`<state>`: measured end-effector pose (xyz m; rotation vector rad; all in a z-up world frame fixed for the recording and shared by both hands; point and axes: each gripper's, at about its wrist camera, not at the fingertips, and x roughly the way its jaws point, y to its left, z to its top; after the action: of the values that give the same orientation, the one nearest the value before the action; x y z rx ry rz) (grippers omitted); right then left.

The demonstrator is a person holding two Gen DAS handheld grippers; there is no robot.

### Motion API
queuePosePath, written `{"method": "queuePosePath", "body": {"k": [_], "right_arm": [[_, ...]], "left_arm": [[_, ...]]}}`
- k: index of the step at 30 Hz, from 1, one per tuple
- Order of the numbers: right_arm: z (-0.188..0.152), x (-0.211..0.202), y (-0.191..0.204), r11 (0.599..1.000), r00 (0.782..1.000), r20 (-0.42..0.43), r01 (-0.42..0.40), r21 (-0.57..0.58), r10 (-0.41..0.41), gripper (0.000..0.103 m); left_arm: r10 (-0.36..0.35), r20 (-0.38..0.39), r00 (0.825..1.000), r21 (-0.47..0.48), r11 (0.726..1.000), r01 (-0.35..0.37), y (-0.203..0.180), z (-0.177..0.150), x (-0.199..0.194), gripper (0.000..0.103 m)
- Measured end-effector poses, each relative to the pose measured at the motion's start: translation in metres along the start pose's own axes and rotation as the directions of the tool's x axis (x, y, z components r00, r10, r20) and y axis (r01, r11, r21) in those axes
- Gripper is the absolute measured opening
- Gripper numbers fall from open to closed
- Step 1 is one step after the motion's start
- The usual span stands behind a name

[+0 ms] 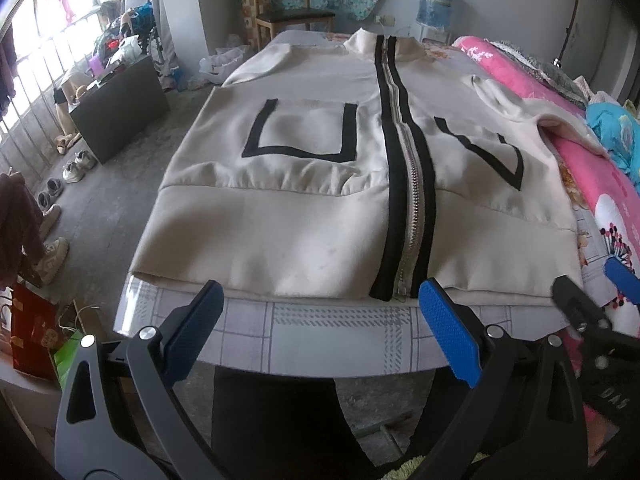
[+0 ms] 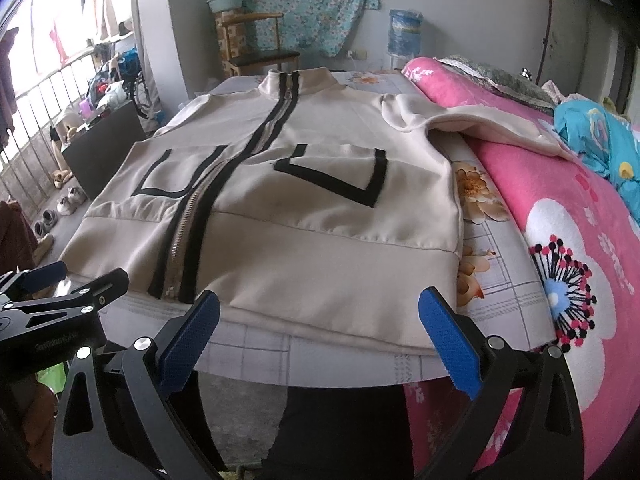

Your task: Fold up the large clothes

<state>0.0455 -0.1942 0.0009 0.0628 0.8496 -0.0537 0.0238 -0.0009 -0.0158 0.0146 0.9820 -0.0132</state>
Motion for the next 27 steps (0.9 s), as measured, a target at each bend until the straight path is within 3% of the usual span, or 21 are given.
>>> {"method": "queuePosePath", "body": {"k": [8, 14, 21, 24, 27], "right_arm": [[0.004, 0.025, -0.041, 0.996, 0.999, -0.031, 0.044, 0.083, -0.041, 0.097], [0.005, 0.047, -0.063, 0.99, 0.998, -0.068, 0.01, 0.141, 0.0, 0.097], [0.001, 0.063, -0.082, 0.982, 0.994, -0.101, -0.022, 0.189, 0.042, 0.086], [-0.002, 0.073, -0.094, 0.971, 0.989, -0.128, -0.042, 0.234, 0.073, 0.076], [-0.002, 0.074, -0.1, 0.969, 0.989, -0.122, -0.051, 0.242, 0.082, 0.066]], "left_arm": [[0.009, -0.023, 1.0, 0.034, 0.999, -0.009, 0.0, 0.009, 0.045, 0.095], [-0.161, -0.043, 0.986, -0.011, 0.987, 0.161, 0.008, 0.015, 0.067, 0.095], [-0.142, -0.053, 0.988, 0.031, 0.989, 0.143, 0.001, 0.018, 0.074, 0.095], [-0.197, -0.005, 0.98, -0.008, 0.98, 0.197, 0.016, 0.014, 0.06, 0.095], [-0.195, 0.122, 0.973, -0.073, 0.976, 0.205, 0.048, 0.017, 0.038, 0.095]]}}
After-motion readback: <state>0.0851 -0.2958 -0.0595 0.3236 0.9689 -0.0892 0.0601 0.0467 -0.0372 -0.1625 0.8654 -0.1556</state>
